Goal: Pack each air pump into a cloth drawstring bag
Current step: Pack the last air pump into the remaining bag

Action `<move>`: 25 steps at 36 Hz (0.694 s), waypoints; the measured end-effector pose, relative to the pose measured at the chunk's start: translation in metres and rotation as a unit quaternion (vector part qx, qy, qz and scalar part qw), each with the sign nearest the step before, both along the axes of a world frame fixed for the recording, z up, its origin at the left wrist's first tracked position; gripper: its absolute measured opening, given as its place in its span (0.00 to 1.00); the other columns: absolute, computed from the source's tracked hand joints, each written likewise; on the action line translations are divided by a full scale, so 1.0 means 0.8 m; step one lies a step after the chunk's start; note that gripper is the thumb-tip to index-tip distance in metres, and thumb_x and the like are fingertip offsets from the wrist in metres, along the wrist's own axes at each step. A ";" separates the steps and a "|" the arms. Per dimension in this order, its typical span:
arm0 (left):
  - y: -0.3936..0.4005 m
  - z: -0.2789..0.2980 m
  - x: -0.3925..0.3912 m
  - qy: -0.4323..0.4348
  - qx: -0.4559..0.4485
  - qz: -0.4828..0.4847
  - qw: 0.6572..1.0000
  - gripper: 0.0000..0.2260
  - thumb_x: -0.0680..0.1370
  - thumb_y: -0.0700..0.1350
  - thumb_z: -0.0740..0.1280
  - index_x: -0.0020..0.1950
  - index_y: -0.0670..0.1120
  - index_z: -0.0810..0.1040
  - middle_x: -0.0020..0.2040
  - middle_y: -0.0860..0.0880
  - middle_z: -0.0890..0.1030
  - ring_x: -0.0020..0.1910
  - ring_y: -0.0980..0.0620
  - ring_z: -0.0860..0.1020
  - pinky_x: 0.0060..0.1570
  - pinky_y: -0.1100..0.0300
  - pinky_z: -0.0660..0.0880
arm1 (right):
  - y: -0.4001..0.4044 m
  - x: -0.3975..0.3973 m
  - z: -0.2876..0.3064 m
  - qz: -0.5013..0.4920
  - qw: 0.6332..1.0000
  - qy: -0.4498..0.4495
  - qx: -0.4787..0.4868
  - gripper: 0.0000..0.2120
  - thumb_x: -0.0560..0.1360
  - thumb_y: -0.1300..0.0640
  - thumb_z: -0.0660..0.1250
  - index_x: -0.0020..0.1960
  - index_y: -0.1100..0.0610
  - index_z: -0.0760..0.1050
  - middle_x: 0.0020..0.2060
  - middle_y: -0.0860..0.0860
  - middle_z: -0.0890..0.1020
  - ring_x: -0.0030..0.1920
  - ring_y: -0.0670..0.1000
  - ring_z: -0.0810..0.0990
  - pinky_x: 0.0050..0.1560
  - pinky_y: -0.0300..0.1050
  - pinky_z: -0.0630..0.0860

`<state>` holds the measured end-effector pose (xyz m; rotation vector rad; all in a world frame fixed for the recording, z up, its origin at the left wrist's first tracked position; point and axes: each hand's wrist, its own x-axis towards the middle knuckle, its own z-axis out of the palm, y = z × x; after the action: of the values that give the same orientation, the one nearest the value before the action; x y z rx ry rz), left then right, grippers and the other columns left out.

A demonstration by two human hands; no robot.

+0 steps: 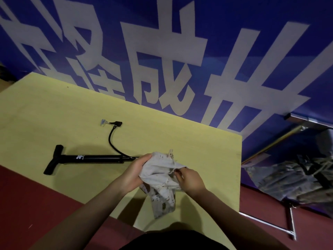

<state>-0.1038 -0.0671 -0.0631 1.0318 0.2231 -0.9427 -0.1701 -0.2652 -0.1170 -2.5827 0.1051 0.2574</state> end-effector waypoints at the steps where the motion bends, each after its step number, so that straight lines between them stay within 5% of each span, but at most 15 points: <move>1: 0.002 -0.002 0.000 -0.003 0.000 0.004 1.000 0.19 0.83 0.48 0.54 0.63 0.38 0.78 0.59 0.38 0.81 0.56 0.44 0.81 0.49 0.58 0.78 | 0.001 -0.001 0.003 0.006 1.000 0.002 -0.001 0.15 0.82 0.51 0.57 0.53 0.59 0.78 0.48 0.57 0.81 0.47 0.58 0.78 0.40 0.47 0.63; 7: 0.000 -0.025 0.004 -0.001 0.028 0.021 0.999 0.20 0.83 0.49 0.55 0.65 0.37 0.75 0.61 0.37 0.79 0.56 0.44 0.80 0.52 0.55 0.76 | -0.001 -0.006 0.007 0.047 0.999 0.020 0.006 0.10 0.79 0.51 0.62 0.56 0.54 0.77 0.51 0.52 0.79 0.49 0.55 0.78 0.43 0.46 0.68; 15: -0.004 -0.040 0.010 -0.031 0.037 0.002 0.999 0.18 0.83 0.47 0.56 0.63 0.38 0.77 0.58 0.38 0.81 0.56 0.42 0.80 0.52 0.55 0.76 | -0.011 -0.005 0.008 0.056 0.996 0.041 -0.062 0.21 0.78 0.46 0.63 0.69 0.53 0.69 0.62 0.54 0.75 0.58 0.55 0.76 0.50 0.45 0.70; 22: 0.017 -0.079 0.011 -0.105 0.205 -0.052 0.972 0.12 0.82 0.43 0.60 0.58 0.38 0.80 0.53 0.38 0.83 0.51 0.42 0.81 0.46 0.57 0.76 | -0.011 -0.028 -0.006 0.063 0.997 0.037 -0.025 0.36 0.71 0.29 0.51 0.65 0.54 0.71 0.59 0.54 0.78 0.58 0.56 0.77 0.50 0.45 0.72; 25: 0.025 -0.098 0.010 -0.124 0.261 -0.082 0.954 0.12 0.82 0.45 0.60 0.59 0.42 0.80 0.53 0.41 0.83 0.52 0.43 0.82 0.54 0.51 0.78 | -0.009 -0.035 -0.005 0.075 0.996 0.051 -0.004 0.41 0.69 0.25 0.47 0.69 0.51 0.68 0.64 0.50 0.75 0.62 0.52 0.74 0.55 0.44 0.71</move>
<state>-0.0958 -0.0475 -0.1414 1.6663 0.1821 -0.9131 -0.1983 -0.2724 -0.1213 -2.5891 -0.0527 0.4453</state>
